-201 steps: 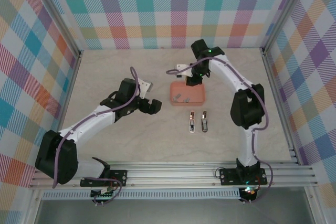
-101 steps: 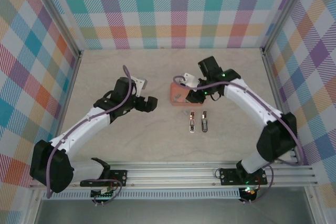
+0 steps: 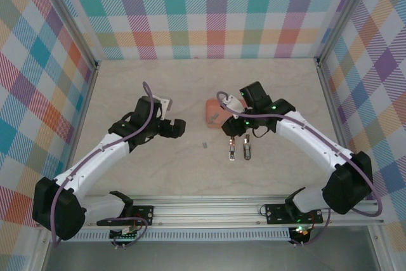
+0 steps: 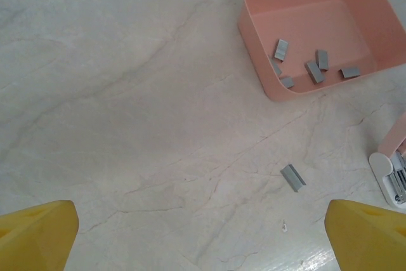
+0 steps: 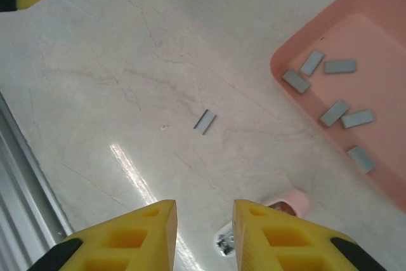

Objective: Load the staples into the stapler

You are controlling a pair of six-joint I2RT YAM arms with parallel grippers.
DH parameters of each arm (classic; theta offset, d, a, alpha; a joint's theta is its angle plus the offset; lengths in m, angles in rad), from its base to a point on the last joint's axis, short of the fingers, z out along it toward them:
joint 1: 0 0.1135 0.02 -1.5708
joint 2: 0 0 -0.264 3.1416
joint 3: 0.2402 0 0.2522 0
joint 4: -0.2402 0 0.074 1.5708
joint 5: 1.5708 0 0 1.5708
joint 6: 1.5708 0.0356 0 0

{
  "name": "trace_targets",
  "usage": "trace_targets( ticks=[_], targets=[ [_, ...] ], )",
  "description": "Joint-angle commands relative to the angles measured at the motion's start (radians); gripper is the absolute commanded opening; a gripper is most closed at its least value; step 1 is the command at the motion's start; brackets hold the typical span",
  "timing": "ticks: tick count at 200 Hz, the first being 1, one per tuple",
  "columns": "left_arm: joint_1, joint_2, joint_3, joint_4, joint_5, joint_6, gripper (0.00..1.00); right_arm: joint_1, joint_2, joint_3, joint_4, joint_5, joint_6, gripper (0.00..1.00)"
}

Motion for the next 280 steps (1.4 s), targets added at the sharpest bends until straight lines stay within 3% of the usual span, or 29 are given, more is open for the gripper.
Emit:
trace_targets(
  ticks=[1, 51, 93, 129, 170, 280],
  targets=[
    [-0.006, 0.024, 0.01, -0.047, 0.01, -0.07, 1.0, 0.04, 0.041, 0.019, 0.031, 0.021, 0.234, 0.3],
    [-0.002, 0.028, 0.026, -0.124, -0.086, -0.255, 1.0, 0.157, 0.184, 0.137, -0.096, 0.196, 0.623, 0.31],
    [0.026, 0.022, -0.01, -0.134, -0.099, -0.36, 1.0, 0.241, 0.354, 0.257, -0.197, 0.267, 0.726, 0.34],
    [0.094, -0.013, -0.077, -0.148, -0.119, -0.493, 1.0, 0.264, 0.505, 0.364, -0.256, 0.27, 0.725, 0.38],
    [0.197, -0.047, -0.152, -0.13, -0.037, -0.554, 1.0, 0.286, 0.632, 0.442, -0.31, 0.297, 0.713, 0.39],
    [0.212, -0.05, -0.161, -0.113, -0.016, -0.545, 1.0, 0.287, 0.781, 0.53, -0.327, 0.346, 0.699, 0.38]
  ],
)
